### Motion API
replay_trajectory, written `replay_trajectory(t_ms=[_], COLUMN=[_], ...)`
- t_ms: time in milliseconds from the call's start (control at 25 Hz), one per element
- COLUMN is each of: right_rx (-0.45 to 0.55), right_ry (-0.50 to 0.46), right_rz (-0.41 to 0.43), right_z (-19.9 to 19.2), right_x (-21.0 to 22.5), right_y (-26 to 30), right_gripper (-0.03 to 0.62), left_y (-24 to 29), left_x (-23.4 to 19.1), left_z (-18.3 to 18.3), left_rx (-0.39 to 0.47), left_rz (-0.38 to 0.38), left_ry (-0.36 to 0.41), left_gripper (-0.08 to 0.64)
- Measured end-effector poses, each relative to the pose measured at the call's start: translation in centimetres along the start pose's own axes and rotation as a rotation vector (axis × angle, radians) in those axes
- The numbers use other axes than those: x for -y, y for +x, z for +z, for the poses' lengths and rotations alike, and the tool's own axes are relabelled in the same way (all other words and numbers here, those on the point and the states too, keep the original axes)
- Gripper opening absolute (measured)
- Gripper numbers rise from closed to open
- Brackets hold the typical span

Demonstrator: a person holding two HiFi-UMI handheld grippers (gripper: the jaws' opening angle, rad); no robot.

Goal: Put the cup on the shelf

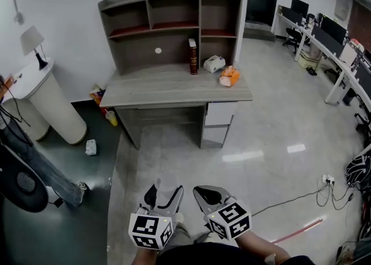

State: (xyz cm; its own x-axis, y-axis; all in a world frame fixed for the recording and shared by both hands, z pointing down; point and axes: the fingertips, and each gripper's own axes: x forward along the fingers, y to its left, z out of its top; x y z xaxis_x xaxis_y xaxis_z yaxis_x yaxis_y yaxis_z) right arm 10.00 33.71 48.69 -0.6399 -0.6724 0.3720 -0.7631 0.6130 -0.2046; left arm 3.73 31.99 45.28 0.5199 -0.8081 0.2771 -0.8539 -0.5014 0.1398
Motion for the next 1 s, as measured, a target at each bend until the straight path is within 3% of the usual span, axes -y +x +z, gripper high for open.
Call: replay_trajectory(t_ms=[480, 1000], right_rx=[-0.005, -0.011], right_ry=[0.009, 0.009], right_rz=[-0.016, 0.002], right_z=[5.8, 9.1], right_x=[2.6, 1.4], right_y=[11.3, 21.1], right_gripper=[0.0, 0.0], left_y=[5.4, 7.8], left_x=[-10.0, -19.1], left_z=[3.4, 5.6], left_rx=[-0.026, -0.025], left_rz=[-0.03, -0.041], left_ry=[0.015, 0.075], left_gripper=[0.285, 0.284])
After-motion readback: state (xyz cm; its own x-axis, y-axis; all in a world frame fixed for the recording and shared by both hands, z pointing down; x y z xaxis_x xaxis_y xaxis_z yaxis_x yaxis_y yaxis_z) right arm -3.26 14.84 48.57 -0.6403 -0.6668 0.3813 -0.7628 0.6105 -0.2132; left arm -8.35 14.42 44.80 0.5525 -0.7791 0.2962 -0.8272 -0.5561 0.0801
